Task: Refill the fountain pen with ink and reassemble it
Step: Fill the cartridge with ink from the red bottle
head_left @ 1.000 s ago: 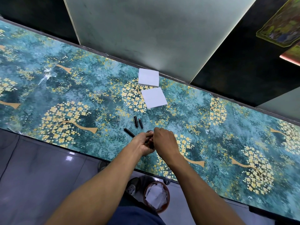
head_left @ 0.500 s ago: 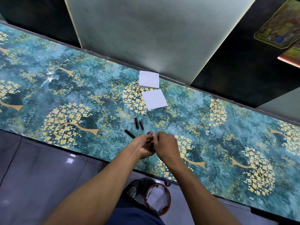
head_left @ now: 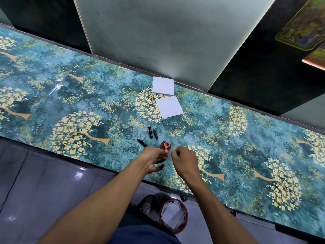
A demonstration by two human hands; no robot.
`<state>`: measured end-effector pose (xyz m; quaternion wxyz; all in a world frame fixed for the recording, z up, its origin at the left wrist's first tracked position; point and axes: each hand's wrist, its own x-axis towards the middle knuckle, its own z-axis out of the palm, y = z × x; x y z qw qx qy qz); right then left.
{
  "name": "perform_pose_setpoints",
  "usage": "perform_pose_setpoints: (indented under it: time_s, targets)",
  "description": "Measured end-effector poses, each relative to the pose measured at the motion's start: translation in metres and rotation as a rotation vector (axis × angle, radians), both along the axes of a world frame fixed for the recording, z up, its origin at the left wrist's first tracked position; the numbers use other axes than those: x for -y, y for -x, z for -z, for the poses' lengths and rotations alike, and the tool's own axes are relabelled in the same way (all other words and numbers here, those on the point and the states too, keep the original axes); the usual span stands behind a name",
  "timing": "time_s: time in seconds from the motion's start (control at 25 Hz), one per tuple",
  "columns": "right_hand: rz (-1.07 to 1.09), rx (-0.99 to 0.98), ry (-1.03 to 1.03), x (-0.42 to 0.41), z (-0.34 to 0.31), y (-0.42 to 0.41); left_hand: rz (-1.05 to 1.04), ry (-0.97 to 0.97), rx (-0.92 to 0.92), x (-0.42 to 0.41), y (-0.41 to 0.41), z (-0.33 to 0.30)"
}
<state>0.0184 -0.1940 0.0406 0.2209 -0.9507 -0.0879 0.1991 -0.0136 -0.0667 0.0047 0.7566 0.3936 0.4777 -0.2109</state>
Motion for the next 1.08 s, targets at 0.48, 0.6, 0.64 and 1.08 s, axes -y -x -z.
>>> perform_pose_setpoints:
  time_s: [0.48, 0.6, 0.64, 1.08]
  targets:
    - [0.048, -0.004, -0.030, 0.000, 0.004, -0.007, 0.081, -0.300, 0.102, -0.002, 0.004, 0.011]
    - [0.057, -0.011, -0.045, 0.001, 0.005, -0.010, 0.096, -0.341, 0.115, -0.005, 0.003, 0.011]
    - [0.064, -0.010, -0.052, 0.002, 0.006, -0.012, 0.096, -0.349, 0.120, -0.006, 0.002, 0.011]
    - [0.009, -0.026, -0.089, -0.006, 0.005, -0.023, 0.069, -0.260, 0.123, -0.010, 0.001, 0.003]
